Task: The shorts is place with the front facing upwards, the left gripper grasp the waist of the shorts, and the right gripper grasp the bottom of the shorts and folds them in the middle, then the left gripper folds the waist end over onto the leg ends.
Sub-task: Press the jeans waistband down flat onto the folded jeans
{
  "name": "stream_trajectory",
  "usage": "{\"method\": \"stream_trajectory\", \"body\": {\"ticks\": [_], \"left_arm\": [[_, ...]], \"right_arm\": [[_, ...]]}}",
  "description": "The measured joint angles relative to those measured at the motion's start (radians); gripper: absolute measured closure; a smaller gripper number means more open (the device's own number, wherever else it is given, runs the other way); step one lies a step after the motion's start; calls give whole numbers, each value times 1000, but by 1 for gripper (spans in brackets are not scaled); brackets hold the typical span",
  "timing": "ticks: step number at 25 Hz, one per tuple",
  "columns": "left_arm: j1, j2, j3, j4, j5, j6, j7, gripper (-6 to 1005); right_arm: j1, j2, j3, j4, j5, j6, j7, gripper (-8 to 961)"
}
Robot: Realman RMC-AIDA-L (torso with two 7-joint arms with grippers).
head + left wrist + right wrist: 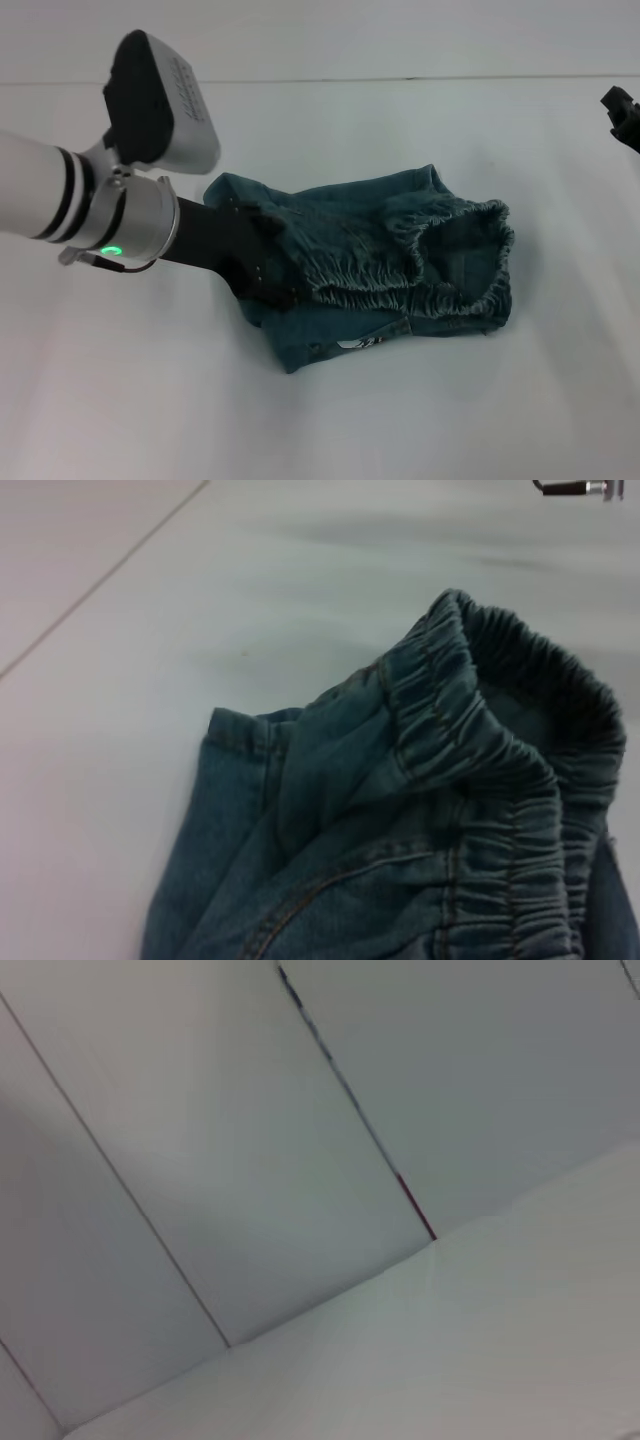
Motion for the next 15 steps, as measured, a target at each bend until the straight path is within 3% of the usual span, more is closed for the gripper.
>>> {"method": "stream_trajectory", "body": {"ticks": [7, 15], "left_arm": [[9, 0, 71, -7, -39, -66, 15, 111], [10, 0, 85, -7, -94, -87, 50, 133]], "right_arm": [[0, 1, 4, 0, 1, 16, -4, 916], [4, 1, 5, 0, 2, 36, -21, 909]]}}
